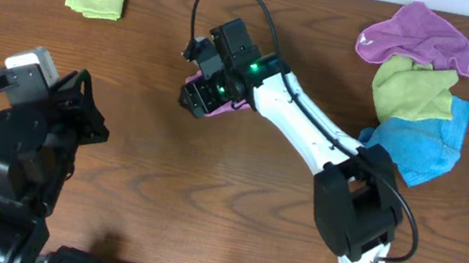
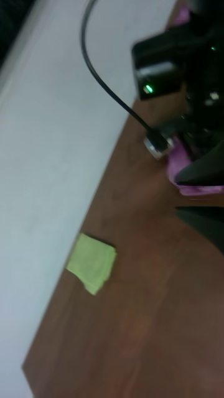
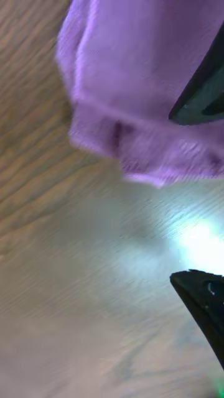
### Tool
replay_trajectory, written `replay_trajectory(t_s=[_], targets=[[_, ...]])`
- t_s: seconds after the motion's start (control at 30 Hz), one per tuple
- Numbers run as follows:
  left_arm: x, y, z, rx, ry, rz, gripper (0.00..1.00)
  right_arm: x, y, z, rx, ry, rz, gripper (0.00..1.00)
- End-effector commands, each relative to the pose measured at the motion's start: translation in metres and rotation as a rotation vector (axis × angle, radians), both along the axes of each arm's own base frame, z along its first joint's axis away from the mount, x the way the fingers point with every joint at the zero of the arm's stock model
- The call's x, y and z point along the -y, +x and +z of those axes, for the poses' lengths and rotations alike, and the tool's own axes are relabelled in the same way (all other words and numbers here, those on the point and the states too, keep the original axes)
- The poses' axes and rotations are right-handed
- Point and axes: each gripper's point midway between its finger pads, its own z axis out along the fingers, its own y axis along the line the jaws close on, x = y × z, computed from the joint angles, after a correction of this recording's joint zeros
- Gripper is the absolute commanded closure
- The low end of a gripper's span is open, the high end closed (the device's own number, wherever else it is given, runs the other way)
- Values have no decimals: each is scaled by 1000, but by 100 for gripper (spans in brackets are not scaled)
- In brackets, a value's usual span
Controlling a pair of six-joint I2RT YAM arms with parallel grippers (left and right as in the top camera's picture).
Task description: Fold the cloth
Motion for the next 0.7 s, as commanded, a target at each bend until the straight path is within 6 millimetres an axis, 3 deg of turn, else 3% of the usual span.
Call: replay_trajectory(t_s=[0.0,0.07,0.13,0.33,0.47,0.67], targets=[[-3,2,-13,-58,10,18,87,29,24,15,62,-48,-81,28],[-3,2,-24,-106,19,18,85,40,30,13,68,-74,-109,47],[-2,4,-37,-162,28,18,85,48,35,7,79,-112,-134,98],[13,13,-78,-335,20,-53,92,40,42,-3,130,-144,-138,99],[25,22,-97,-409,1,-100,94,29,35,-32,102,-172,-111,99],[29,26,-104,-437,-6,-115,94,14,22,-72,50,-191,-83,99]])
